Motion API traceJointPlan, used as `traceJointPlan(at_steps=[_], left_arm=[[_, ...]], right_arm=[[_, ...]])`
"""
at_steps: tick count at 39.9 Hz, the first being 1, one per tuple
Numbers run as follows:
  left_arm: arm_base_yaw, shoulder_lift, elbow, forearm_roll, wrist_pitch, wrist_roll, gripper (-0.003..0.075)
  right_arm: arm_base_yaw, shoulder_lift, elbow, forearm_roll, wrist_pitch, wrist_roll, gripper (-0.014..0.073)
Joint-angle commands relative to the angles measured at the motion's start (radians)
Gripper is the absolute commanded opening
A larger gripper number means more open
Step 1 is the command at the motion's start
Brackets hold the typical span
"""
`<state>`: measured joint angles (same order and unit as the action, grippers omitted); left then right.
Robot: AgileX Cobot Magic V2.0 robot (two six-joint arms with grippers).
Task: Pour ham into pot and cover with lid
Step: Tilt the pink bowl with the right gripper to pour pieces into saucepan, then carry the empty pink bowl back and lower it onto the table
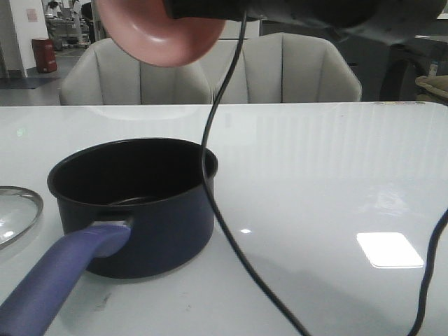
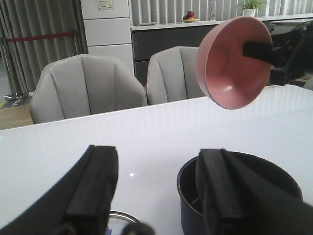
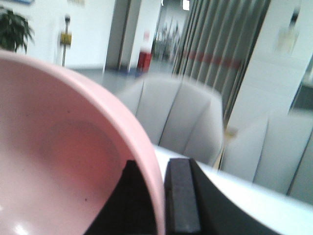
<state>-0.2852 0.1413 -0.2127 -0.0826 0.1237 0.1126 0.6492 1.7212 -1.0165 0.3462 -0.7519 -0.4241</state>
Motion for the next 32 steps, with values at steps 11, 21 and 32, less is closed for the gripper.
traceJointPlan(at_steps=[11,21,32], left_arm=[[-0.007,0.008,-0.03,-0.004,-0.076,-0.003,0.0407],[-0.007,0.008,-0.03,-0.004,-0.076,-0.003,0.0407],[-0.007,0.008,-0.03,-0.004,-0.081,-0.003,0.0407]], right_arm=[[-0.093,-0.256,-0.036,0.062,0.622,-0.048,0.0134],[-0.263,-0.322,-0.046,0.062,0.976,-0.046,0.0137],[-0.465,-0.316,-0.064,0.041,1.2,-0.014,0.0137]])
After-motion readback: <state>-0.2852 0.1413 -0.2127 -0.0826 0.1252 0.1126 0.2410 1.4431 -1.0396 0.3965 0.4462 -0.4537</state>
